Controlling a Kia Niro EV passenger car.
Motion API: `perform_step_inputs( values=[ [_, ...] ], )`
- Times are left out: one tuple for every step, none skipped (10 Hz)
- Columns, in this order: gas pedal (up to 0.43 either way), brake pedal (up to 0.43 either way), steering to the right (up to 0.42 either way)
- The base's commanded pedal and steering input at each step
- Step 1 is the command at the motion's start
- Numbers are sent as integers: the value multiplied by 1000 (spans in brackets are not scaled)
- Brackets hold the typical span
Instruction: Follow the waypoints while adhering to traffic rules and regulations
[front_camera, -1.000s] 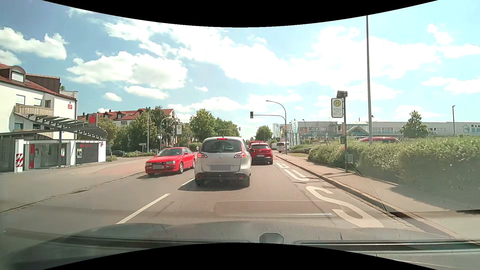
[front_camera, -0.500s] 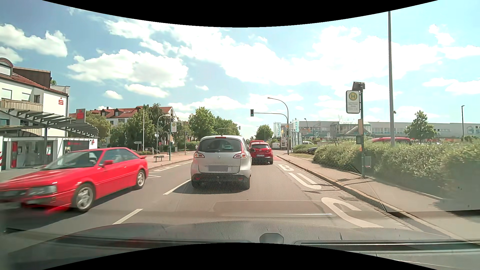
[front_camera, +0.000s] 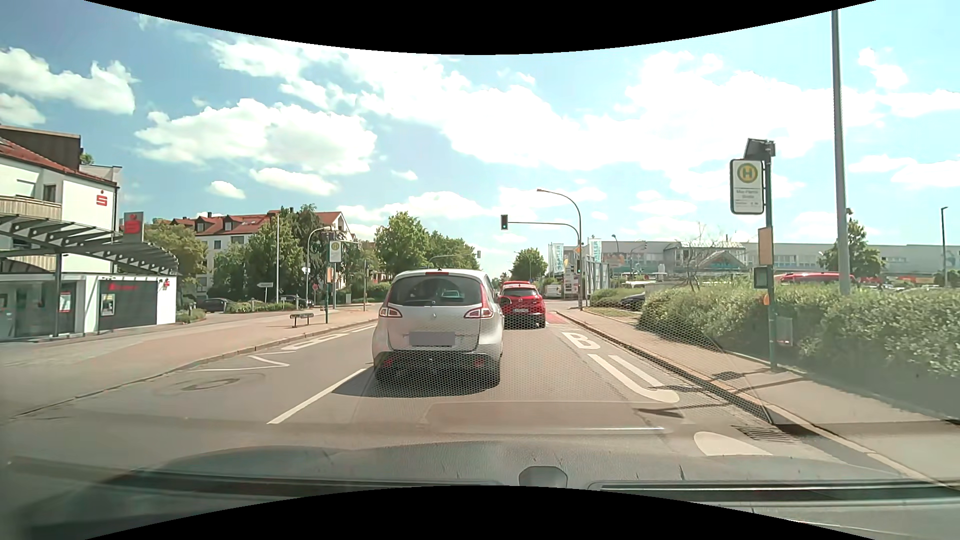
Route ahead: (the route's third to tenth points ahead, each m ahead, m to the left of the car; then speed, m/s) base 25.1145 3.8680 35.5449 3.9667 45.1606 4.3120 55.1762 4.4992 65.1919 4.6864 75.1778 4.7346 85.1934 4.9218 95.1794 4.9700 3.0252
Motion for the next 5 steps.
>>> perform_step_inputs(
  values=[
    [0,220,-2],
    [0,232,-2],
    [0,232,-2],
    [0,232,-2],
    [0,232,-2]
  ],
)
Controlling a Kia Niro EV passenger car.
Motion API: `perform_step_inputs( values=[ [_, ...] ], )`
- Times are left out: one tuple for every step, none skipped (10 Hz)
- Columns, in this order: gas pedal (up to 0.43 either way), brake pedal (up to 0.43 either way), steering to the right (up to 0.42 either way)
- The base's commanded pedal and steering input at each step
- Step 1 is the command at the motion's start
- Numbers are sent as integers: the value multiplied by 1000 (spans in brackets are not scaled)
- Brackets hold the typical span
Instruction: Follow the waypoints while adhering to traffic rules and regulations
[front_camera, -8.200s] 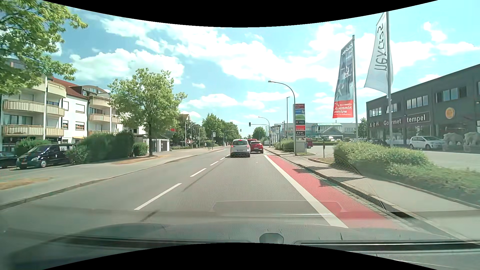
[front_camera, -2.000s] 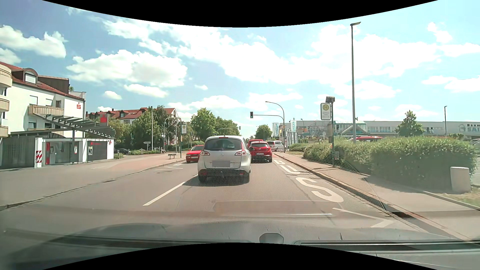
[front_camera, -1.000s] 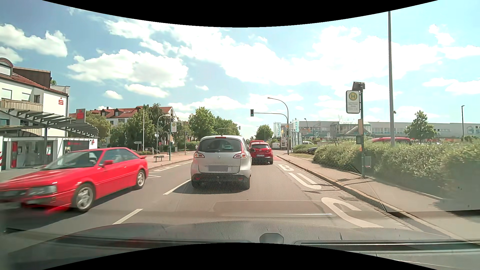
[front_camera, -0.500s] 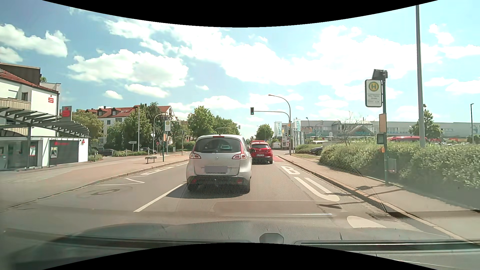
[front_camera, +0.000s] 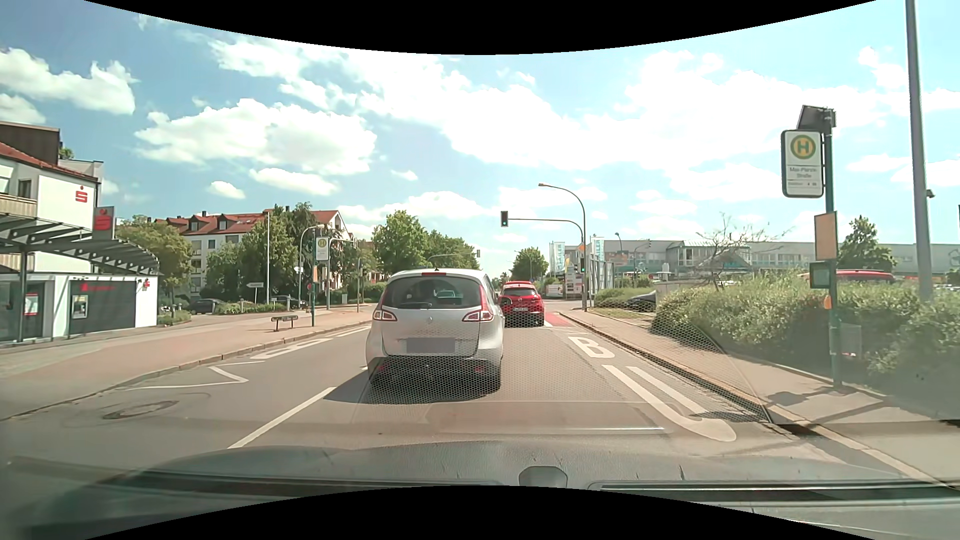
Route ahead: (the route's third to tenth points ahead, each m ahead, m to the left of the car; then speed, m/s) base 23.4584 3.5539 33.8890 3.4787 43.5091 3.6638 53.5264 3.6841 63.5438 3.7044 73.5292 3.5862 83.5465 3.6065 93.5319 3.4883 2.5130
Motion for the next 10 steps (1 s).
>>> perform_step_inputs(
  values=[
    [0,226,-2],
    [0,171,-2],
    [0,43,-2],
    [0,6,-1],
    [0,6,-1],
    [0,6,-1],
    [20,6,-1],
    [157,6,-1],
    [197,6,-1],
    [228,6,-1]
  ],
)
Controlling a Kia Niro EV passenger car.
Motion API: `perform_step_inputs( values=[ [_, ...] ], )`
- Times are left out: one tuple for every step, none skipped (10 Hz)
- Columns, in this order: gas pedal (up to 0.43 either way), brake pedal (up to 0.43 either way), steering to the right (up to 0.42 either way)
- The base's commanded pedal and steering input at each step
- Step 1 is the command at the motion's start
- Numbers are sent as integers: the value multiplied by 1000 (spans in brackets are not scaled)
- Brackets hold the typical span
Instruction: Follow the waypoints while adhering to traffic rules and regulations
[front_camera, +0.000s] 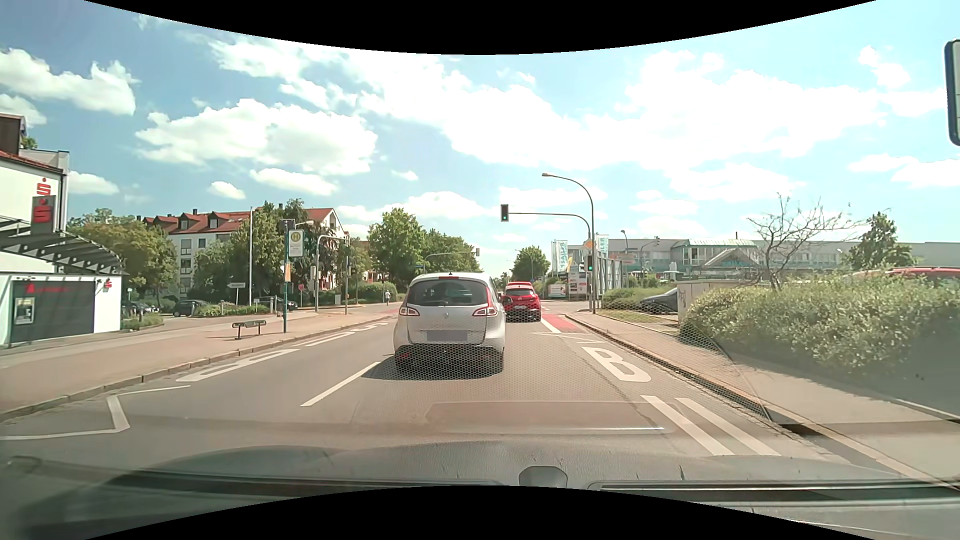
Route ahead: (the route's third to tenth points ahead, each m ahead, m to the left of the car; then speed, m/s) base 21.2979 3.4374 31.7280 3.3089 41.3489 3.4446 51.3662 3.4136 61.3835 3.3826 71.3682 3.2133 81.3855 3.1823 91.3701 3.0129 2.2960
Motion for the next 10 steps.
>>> perform_step_inputs(
  values=[
    [248,6,-1],
    [248,6,-1],
    [248,6,-1],
    [248,6,-1],
    [248,6,-1],
    [248,6,-1],
    [248,6,-1],
    [248,6,-1],
    [248,6,-1],
    [248,6,-1]
  ],
)
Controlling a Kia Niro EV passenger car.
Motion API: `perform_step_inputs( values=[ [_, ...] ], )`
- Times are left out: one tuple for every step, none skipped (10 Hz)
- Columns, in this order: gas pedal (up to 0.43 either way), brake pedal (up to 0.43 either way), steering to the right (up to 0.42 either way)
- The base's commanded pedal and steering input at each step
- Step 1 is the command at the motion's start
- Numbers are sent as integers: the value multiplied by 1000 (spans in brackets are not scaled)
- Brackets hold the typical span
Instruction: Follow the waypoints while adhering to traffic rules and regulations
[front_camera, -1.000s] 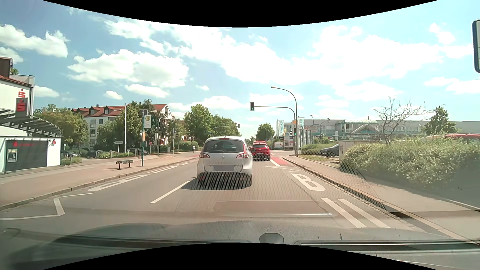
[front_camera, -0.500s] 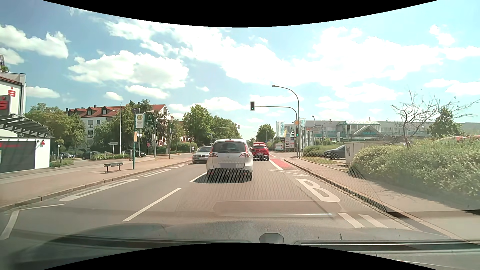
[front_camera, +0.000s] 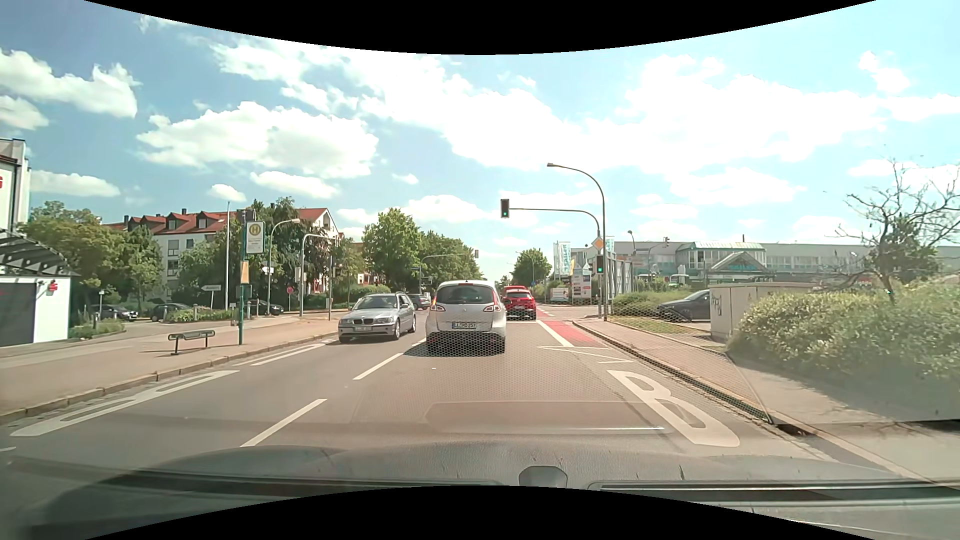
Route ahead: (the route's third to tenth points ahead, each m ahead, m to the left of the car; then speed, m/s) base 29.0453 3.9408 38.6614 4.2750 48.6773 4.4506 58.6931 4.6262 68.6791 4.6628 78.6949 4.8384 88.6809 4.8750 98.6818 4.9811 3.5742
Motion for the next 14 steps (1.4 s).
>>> perform_step_inputs(
  values=[
    [248,6,-1],
    [248,6,-1],
    [248,6,-1],
    [248,6,0],
    [248,6,0],
    [248,6,-1],
    [248,6,0],
    [248,6,0],
    [248,6,-1],
    [220,6,0],
    [197,6,0],
    [189,6,0],
    [169,6,-1],
    [138,6,0]
  ],
)
